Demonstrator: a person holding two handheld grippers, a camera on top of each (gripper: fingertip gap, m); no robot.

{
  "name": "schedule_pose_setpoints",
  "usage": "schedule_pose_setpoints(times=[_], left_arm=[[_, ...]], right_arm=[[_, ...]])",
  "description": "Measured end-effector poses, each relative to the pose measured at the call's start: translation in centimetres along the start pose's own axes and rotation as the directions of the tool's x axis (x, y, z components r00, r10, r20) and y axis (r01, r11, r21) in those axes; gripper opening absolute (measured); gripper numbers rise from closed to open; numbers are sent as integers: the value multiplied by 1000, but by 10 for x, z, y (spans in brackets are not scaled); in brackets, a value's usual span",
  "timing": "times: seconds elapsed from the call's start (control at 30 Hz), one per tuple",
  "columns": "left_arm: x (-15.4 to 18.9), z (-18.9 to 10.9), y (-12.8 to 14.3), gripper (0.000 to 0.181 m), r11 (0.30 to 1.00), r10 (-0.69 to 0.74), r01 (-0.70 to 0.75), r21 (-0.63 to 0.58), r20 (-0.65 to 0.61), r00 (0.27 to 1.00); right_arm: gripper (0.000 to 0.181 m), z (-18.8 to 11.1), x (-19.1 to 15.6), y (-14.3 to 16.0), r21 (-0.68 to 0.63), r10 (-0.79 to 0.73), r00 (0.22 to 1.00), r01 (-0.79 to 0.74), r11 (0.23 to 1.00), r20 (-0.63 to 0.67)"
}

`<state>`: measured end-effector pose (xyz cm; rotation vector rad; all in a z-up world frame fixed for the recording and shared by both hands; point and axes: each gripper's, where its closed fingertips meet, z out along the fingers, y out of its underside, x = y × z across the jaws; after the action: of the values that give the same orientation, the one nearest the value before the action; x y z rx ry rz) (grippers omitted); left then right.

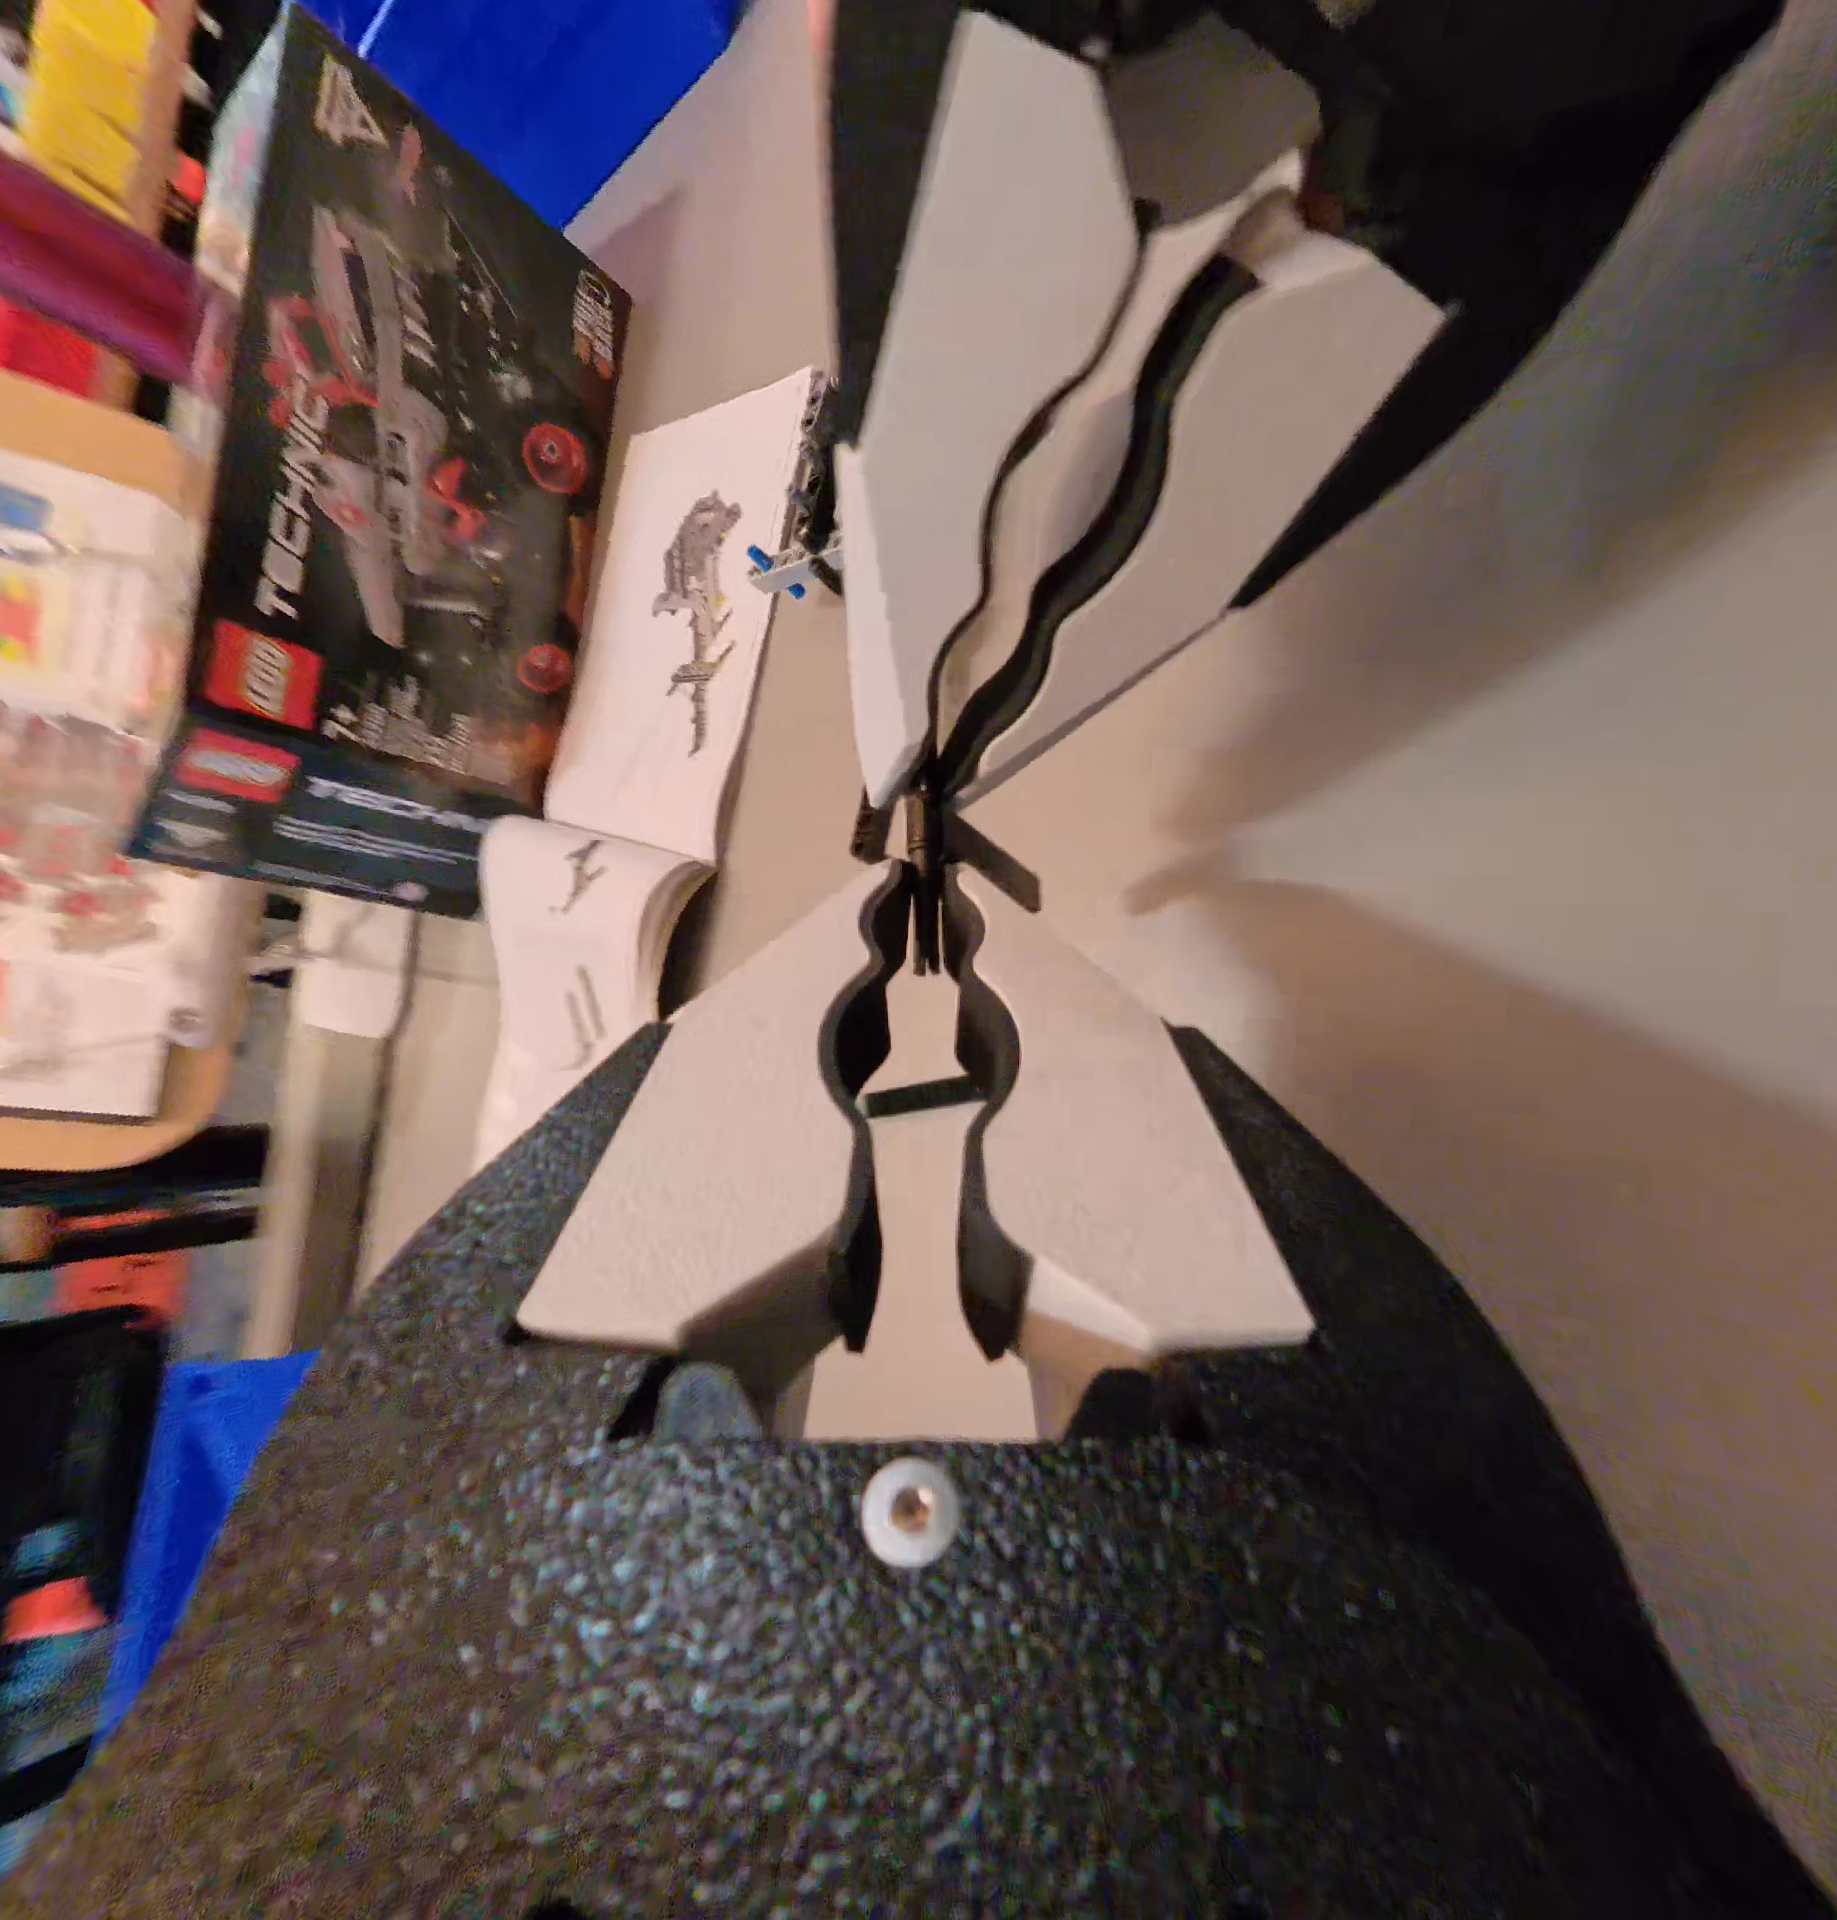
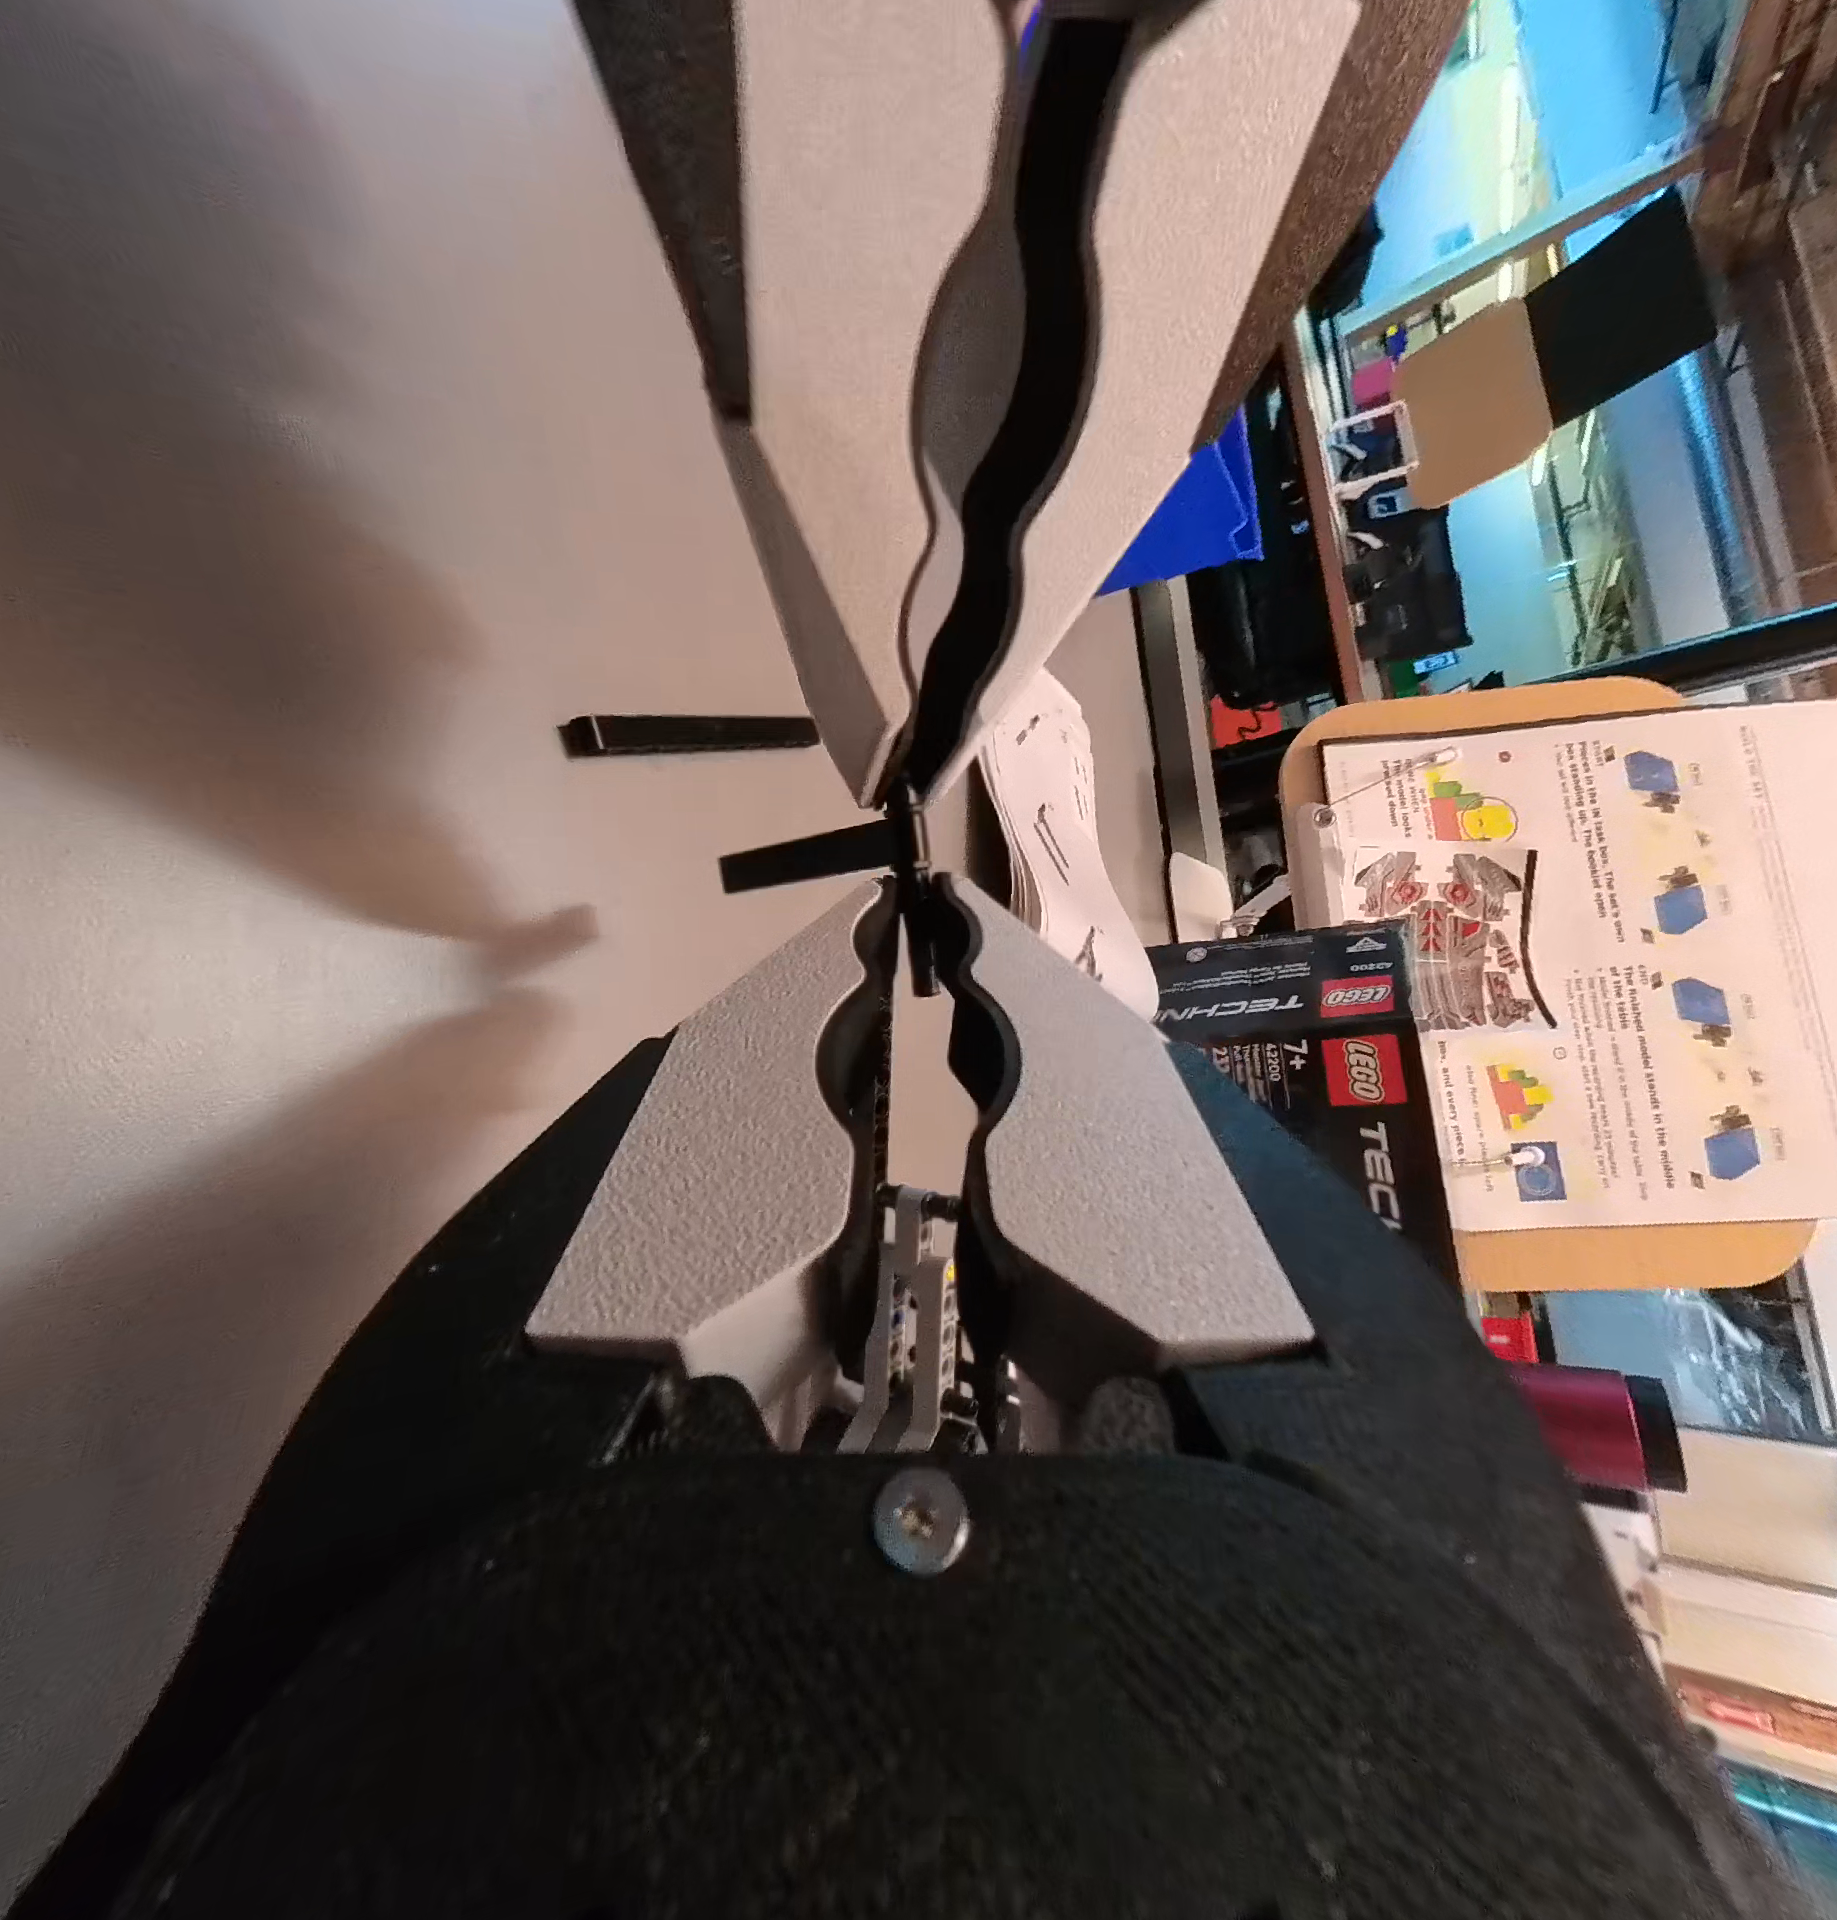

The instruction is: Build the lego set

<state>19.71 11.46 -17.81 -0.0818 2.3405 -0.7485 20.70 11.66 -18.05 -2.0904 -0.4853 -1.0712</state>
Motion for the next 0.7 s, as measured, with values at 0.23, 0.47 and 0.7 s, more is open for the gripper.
schedule_pose_setpoints(times=[0.23,0.47,0.7], left_arm=[[1,0,2,3,998,38,-37,-46,21,999],[2,-4,1,3,999,29,-29,-18,5,1000],[5,0,4,3,999,-31,31,-20,-29,999]], right_arm=[[5,0,-1,0,-7,5,1000,-5,1000,-11],[4,-2,-1,-2,11,25,1000,-25,1000,-7],[4,0,-6,0,12,38,999,-38,999,17]])
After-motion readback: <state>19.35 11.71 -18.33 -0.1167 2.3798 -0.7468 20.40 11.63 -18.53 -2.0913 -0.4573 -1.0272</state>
